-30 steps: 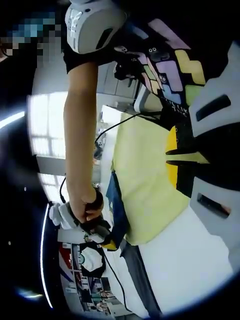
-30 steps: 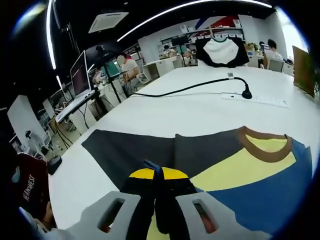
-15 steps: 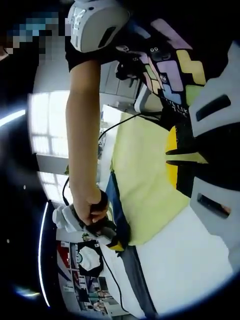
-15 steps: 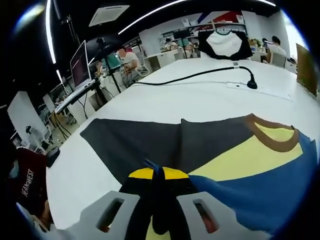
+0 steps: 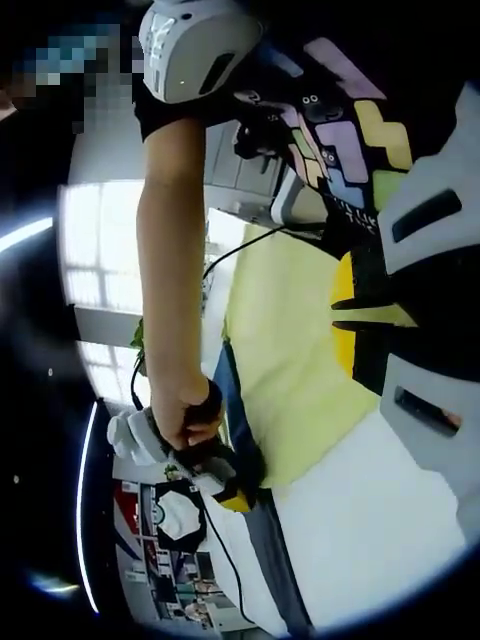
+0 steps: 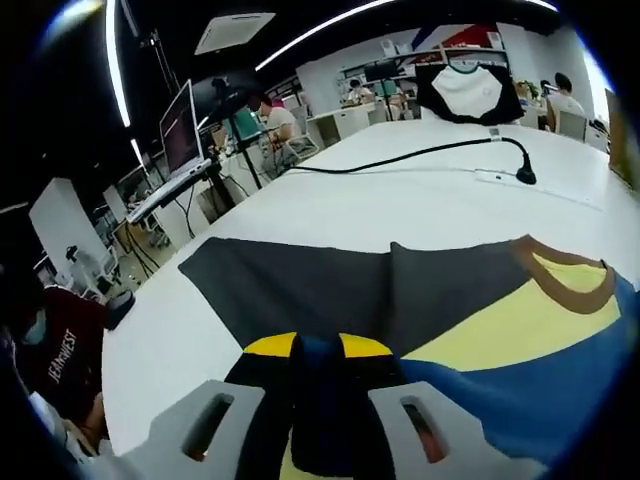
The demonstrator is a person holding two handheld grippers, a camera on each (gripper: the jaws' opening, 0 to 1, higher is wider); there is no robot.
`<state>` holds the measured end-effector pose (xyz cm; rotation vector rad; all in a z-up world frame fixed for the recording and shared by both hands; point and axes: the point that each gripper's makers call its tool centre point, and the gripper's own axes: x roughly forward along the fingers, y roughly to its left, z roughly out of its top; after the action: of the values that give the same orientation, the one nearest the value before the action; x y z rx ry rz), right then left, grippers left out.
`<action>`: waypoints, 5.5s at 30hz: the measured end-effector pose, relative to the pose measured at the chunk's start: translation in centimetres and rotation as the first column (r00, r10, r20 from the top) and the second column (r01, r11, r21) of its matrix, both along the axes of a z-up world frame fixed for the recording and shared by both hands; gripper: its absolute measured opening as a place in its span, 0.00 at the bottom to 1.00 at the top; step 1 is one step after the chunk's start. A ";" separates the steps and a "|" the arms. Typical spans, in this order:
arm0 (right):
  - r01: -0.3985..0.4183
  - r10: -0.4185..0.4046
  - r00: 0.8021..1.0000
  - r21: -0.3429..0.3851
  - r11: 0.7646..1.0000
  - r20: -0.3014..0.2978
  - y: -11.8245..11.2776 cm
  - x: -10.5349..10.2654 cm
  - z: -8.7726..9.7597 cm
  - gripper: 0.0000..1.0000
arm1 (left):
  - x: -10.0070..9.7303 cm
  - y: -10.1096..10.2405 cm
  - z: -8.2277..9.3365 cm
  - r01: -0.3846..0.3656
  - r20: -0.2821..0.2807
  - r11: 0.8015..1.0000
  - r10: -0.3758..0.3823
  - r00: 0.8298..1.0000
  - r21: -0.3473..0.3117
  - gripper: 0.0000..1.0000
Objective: Fold the garment on the visible template until the final outline fits inside the template.
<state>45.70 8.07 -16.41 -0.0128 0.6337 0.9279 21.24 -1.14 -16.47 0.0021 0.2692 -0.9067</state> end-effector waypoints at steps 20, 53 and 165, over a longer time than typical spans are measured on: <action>-0.152 0.158 0.930 -0.046 0.987 0.331 0.7 -1.3 7.6 0.85 | 0.6 -0.3 0.9 0.007 0.026 1.000 -0.007 1.000 -0.018 0.09; 0.095 -0.065 0.944 -0.077 0.993 0.323 -14.7 7.3 9.6 0.91 | 10.1 0.3 3.8 -0.136 0.207 0.960 0.085 0.975 0.245 0.29; 0.430 -0.372 0.843 -0.072 0.900 0.389 -31.9 12.4 2.0 0.37 | 25.6 6.1 -1.1 -0.306 -0.049 0.927 0.323 0.945 0.217 0.29</action>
<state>58.11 -23.82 -14.38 -0.1848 0.3366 0.4444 46.85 4.99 -17.57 0.1112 0.4290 -0.5555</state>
